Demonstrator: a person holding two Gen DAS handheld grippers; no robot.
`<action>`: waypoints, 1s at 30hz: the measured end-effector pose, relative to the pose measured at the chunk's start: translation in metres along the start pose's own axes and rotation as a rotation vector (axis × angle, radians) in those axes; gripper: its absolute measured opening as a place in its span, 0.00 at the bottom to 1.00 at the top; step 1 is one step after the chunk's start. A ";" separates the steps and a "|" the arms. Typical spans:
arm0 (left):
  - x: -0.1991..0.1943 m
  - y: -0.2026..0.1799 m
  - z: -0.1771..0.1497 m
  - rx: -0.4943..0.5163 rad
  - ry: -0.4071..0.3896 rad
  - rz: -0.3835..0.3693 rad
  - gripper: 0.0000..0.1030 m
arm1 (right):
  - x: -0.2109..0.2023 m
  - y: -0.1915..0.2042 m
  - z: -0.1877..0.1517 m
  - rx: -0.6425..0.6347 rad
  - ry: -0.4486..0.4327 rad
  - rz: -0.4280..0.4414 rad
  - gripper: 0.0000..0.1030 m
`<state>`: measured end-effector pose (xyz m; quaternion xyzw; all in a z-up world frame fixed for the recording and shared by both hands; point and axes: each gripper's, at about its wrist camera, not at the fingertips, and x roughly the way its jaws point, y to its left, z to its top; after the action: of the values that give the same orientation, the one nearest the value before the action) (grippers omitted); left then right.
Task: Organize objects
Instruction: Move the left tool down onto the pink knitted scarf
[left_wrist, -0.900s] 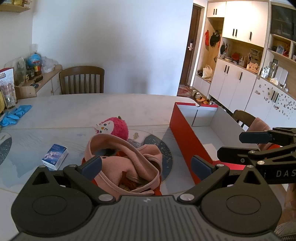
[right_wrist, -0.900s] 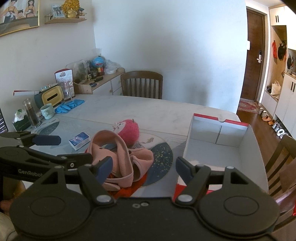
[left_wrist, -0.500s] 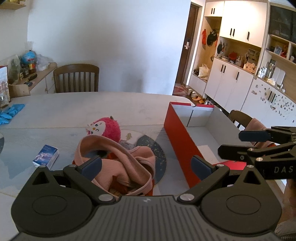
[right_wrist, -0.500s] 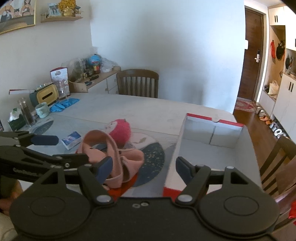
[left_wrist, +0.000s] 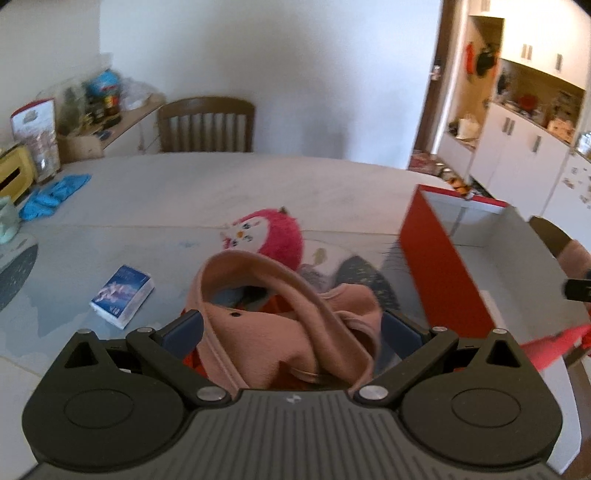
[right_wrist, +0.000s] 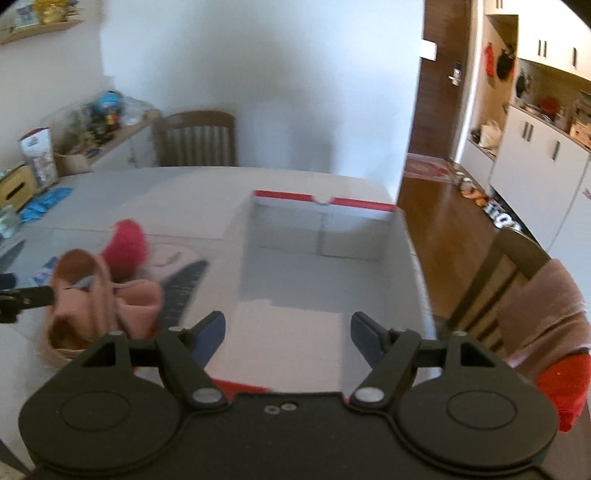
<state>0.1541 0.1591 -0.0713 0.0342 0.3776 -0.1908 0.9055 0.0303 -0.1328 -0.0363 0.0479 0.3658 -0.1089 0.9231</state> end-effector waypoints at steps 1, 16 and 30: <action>0.004 0.002 0.000 -0.007 0.005 0.007 1.00 | 0.003 -0.004 0.000 -0.001 0.002 -0.009 0.72; 0.049 0.020 0.008 0.007 0.068 0.130 1.00 | 0.061 -0.060 0.019 0.000 0.100 -0.128 0.69; 0.079 0.035 0.008 0.009 0.150 0.086 0.99 | 0.097 -0.075 0.018 -0.014 0.205 -0.123 0.57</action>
<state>0.2232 0.1646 -0.1232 0.0686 0.4415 -0.1503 0.8819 0.0937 -0.2249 -0.0906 0.0297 0.4612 -0.1570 0.8728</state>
